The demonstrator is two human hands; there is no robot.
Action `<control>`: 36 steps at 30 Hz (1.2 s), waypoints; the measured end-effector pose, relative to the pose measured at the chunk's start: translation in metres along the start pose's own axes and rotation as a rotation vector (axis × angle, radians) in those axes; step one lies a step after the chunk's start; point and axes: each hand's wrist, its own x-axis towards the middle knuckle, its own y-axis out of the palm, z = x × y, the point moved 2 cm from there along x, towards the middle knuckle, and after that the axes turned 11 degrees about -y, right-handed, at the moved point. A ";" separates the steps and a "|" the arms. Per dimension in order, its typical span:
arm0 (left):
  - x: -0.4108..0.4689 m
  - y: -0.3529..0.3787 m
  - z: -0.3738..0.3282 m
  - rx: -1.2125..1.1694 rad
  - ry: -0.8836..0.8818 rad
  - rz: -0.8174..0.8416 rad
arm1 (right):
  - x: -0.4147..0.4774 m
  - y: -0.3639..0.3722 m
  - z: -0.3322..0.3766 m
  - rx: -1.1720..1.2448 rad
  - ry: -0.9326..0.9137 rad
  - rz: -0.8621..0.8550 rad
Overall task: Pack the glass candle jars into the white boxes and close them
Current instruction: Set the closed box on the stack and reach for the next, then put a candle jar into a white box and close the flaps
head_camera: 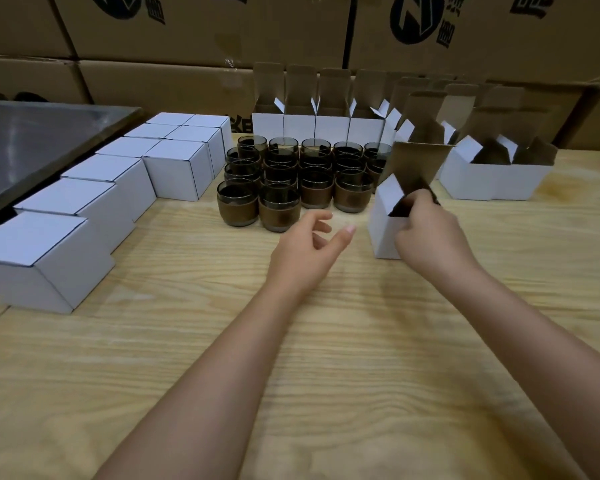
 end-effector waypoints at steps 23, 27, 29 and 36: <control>0.000 -0.011 0.002 -0.384 0.317 -0.108 | -0.013 0.025 0.031 0.372 -0.374 -0.482; 0.001 -0.014 0.002 -0.387 0.343 -0.147 | -0.010 0.029 0.011 0.643 -0.230 -0.429; -0.001 -0.014 -0.001 -0.418 0.334 -0.129 | -0.009 0.035 0.004 0.750 -0.219 -0.301; 0.001 -0.026 -0.001 -0.657 0.102 0.001 | -0.005 0.043 -0.009 0.989 -0.197 -0.076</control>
